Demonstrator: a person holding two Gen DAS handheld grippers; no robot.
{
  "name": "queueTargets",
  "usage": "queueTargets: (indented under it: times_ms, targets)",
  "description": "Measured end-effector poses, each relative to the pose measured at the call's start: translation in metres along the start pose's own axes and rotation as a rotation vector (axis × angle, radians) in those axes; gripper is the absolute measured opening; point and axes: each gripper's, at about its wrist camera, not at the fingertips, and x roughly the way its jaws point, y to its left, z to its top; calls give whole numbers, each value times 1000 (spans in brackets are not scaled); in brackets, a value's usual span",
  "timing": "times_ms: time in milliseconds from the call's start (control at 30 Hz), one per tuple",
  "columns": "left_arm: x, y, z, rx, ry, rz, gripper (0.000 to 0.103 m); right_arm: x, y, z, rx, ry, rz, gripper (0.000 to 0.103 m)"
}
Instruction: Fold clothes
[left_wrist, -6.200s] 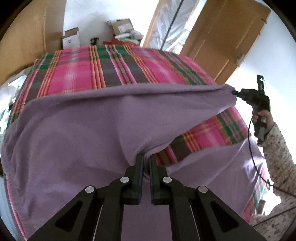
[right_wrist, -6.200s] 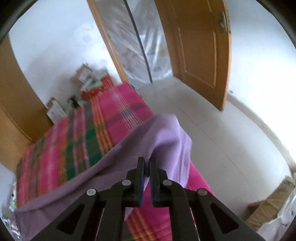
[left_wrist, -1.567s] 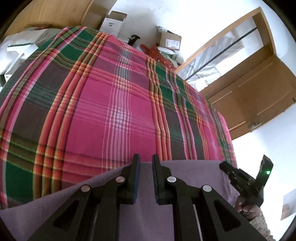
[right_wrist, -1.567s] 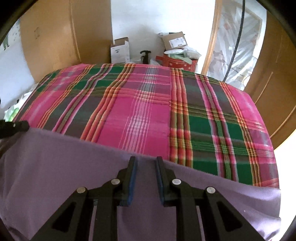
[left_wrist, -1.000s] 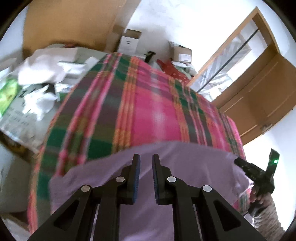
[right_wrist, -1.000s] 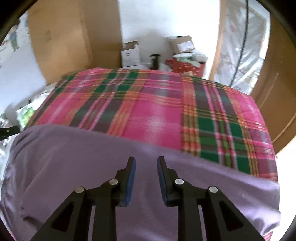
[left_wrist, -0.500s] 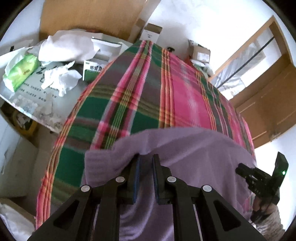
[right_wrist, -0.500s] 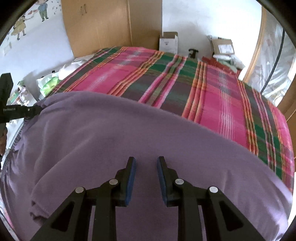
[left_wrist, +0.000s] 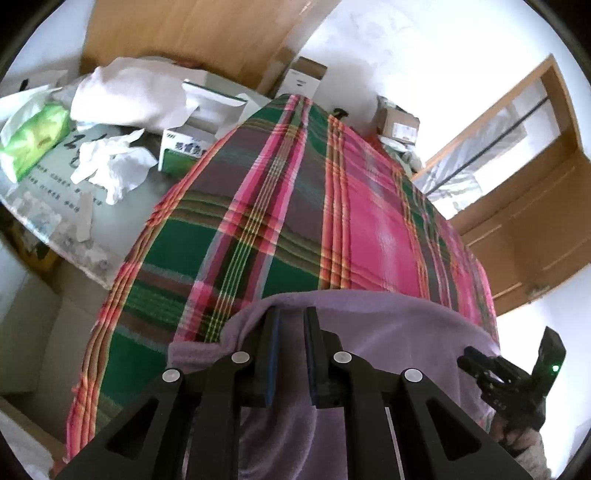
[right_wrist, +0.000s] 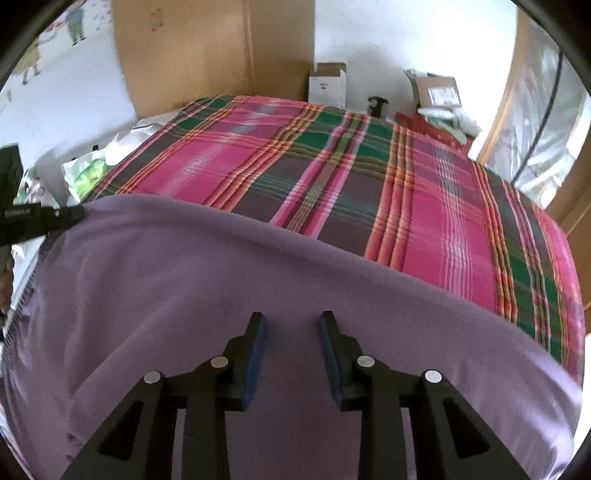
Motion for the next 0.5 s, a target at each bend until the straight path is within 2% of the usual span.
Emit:
queueTargets:
  times_ms: [200,400,500]
  targets:
    - [-24,-3,-15,18,5,38,13,-38,0,-11,3,-57,3,30]
    - [-66,-12,-37,60,-21,24,13,-79,2,-28,20,-104,28,30]
    - [-84,-22,-48,92,-20,41,13,-102,9,-33,8,-122,41,30]
